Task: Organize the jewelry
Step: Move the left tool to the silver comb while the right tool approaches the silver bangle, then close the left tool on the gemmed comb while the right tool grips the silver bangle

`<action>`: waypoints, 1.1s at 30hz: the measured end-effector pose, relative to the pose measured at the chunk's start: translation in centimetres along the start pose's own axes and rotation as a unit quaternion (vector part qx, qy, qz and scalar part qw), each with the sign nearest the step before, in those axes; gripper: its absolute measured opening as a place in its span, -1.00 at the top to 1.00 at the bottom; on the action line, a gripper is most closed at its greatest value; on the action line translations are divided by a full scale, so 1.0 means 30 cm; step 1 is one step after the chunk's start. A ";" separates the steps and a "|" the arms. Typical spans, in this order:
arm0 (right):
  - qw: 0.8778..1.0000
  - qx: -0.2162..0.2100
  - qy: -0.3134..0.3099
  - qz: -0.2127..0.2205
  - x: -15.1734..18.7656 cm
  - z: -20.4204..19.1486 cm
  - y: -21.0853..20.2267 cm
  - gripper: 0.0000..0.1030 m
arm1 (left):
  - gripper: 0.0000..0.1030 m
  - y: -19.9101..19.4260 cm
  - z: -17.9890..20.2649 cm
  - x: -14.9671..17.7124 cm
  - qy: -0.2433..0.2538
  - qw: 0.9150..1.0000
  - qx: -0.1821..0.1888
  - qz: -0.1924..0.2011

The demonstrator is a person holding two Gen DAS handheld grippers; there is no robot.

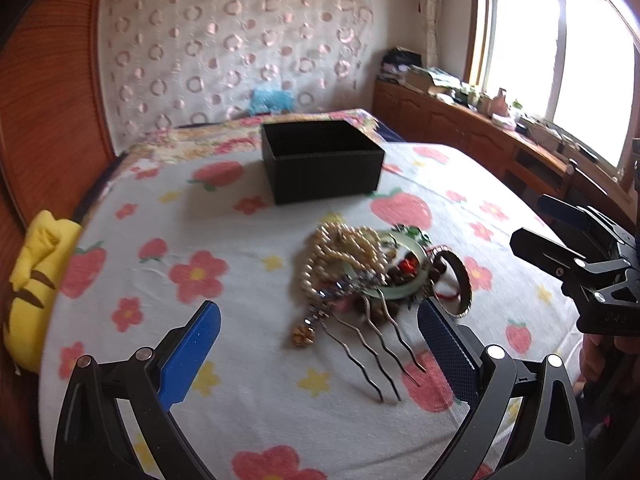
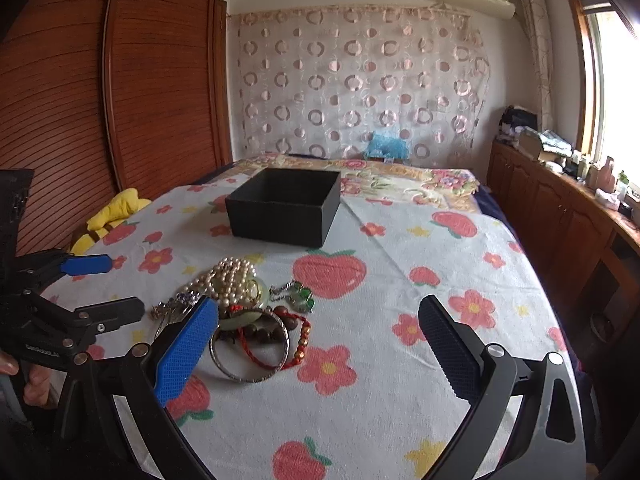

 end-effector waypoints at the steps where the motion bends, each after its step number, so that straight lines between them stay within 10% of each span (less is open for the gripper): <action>1: 1.000 -0.002 0.000 -0.006 0.010 0.004 0.007 -0.95 | -0.85 0.008 0.005 0.006 0.002 1.000 0.001 -0.004; 14: 0.999 -0.036 0.000 -0.041 0.082 -0.001 0.048 -0.85 | -0.85 0.113 0.065 0.026 0.006 0.998 0.042 -0.055; 24: 0.993 -0.083 -0.023 -0.078 0.111 -0.074 0.103 -0.66 | -0.13 0.163 0.057 0.028 -0.007 0.994 0.063 -0.086; 33: 0.986 -0.121 -0.057 -0.103 0.121 -0.165 0.147 -0.53 | -0.02 0.130 0.031 -0.008 -0.005 0.996 0.061 -0.057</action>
Point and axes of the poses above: each gripper's, at about its wrist camera, not at the fingertips, and y roughly the way its jaws point, z to its right, x to its underside, the point moved 10 cm from there along y, roughly the way its jaws point, and after that the axes turned 6 degrees about -y, right-handed, at the moved point
